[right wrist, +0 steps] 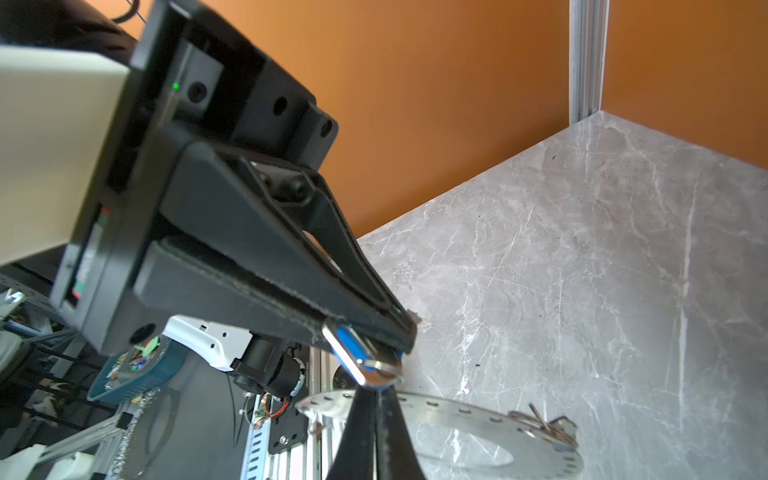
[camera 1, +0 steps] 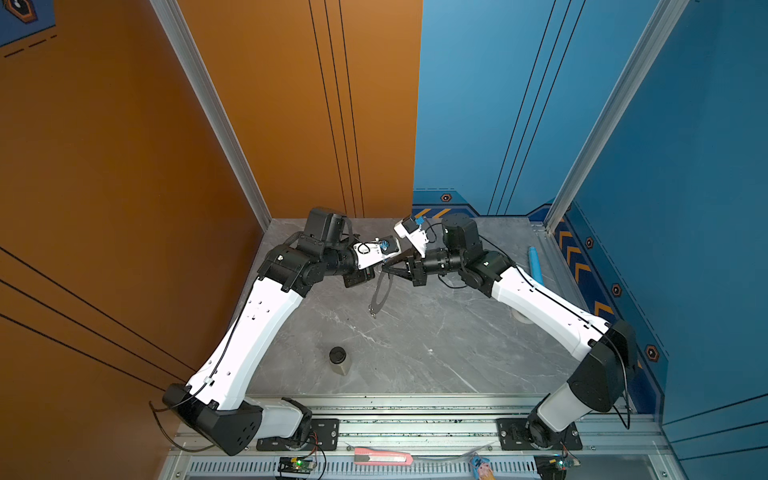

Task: Remove the keys from the keyring

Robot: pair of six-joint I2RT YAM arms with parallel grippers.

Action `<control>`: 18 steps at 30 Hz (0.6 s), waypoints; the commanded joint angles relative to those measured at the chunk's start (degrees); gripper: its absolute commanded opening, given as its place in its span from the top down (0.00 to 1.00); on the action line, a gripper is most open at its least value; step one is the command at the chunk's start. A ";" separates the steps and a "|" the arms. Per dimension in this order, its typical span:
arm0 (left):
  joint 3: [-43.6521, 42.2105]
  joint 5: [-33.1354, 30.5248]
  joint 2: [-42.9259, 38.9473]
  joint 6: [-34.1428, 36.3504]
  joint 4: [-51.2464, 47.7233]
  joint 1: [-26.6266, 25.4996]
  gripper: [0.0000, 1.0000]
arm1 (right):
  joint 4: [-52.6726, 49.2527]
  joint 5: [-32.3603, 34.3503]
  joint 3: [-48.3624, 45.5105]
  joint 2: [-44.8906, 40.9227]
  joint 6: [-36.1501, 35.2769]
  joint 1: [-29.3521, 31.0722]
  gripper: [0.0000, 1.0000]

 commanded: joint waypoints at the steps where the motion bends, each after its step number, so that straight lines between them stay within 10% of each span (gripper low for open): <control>1: 2.59 5.59 1.52 2.38 -4.18 -3.04 1.00 | 9.69 -1.79 -1.75 0.44 4.77 0.30 1.00; 18: 2.38 1.91 2.51 4.23 -6.00 -3.46 1.00 | -6.77 -3.09 3.76 3.41 -0.98 1.95 1.00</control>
